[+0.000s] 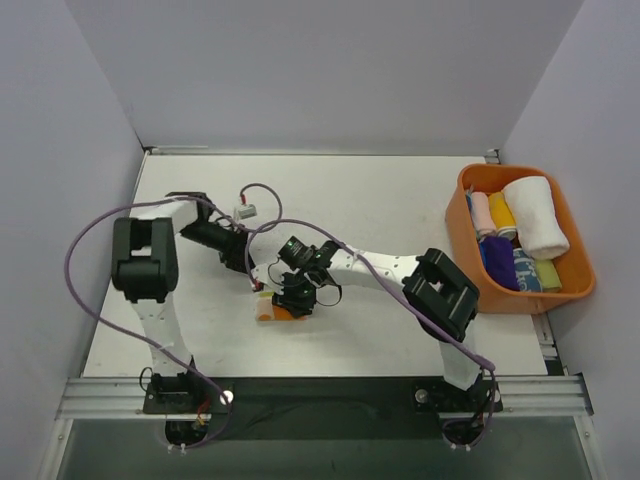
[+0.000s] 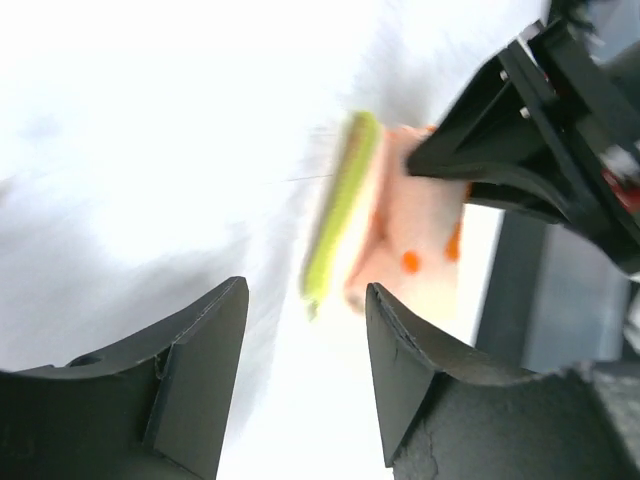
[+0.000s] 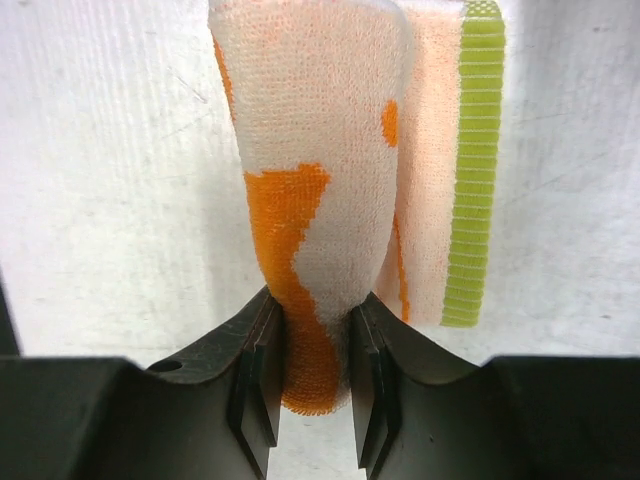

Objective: Roll the towels
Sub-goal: Roll the towel, then place the rolled towel into the container

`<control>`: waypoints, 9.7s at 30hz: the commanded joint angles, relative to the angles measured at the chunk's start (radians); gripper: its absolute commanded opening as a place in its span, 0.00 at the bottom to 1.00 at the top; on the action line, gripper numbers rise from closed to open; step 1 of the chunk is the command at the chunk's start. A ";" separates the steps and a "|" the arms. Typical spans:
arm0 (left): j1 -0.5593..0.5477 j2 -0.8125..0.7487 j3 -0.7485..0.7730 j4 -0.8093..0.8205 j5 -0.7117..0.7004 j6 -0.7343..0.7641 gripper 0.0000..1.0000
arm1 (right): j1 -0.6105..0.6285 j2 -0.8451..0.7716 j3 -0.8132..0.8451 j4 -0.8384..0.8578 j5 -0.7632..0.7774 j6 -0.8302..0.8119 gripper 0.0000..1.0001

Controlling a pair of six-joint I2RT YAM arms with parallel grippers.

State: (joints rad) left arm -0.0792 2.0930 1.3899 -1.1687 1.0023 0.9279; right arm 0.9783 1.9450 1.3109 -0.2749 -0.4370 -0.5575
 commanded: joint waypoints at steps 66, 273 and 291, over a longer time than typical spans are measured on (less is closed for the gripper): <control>-0.321 -0.095 -0.201 0.178 -0.232 0.029 0.07 | -0.504 -0.420 -0.031 -0.305 -0.200 0.298 0.44; -0.151 -0.731 -0.121 0.213 -0.481 -0.653 0.97 | -1.708 -0.254 0.091 -0.449 0.462 0.015 0.47; -0.149 -0.734 -0.137 0.265 -0.441 -0.692 0.97 | -1.693 -0.397 0.244 -0.739 0.310 0.004 0.77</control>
State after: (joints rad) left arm -0.2276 1.3781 1.2434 -0.9524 0.5140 0.2623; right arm -0.7200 1.6283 1.4960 -0.8715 -0.0578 -0.5488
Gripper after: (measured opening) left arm 0.974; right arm 0.757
